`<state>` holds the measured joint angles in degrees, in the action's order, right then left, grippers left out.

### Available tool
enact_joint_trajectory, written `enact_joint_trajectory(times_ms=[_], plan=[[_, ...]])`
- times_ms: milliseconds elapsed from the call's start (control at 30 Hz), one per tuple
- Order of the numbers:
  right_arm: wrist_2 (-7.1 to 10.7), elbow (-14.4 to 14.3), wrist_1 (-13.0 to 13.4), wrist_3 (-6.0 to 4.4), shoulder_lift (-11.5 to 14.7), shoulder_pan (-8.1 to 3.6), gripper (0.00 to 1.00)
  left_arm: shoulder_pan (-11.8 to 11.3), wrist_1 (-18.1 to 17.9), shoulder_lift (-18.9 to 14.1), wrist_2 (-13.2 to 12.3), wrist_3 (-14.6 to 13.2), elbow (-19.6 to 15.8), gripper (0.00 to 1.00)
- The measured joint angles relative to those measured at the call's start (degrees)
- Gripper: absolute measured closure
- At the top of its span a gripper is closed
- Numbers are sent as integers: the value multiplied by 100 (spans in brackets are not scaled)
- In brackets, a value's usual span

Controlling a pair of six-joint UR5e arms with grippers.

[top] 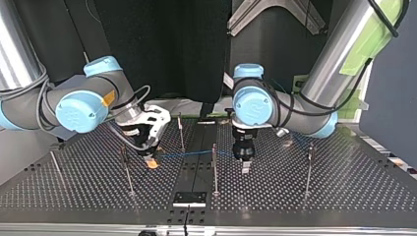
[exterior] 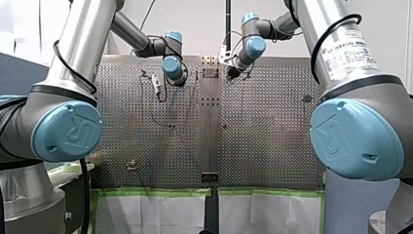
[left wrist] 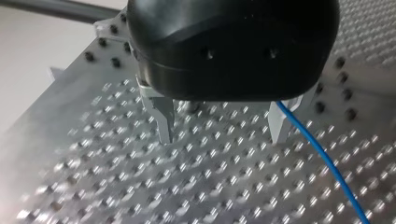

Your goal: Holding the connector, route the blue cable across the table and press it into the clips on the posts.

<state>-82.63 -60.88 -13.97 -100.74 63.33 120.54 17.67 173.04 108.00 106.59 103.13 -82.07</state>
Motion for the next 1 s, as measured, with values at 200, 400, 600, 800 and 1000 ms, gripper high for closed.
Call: enact_joint_trajectory(times_ms=[200,400,600,800,1000], plan=[[1,0,-11,-2,0,-16,100,185,344,-39,37,1,-11,0],[1,0,-16,5,0,-21,100,360,665,-206,275,28,-71,0],[1,0,-14,8,0,-21,100,493,739,-457,587,52,-177,0],[1,0,-15,9,0,-22,100,774,751,-633,879,95,-194,0],[2,0,-14,8,0,-25,100,1106,634,-685,1063,130,-196,0]])
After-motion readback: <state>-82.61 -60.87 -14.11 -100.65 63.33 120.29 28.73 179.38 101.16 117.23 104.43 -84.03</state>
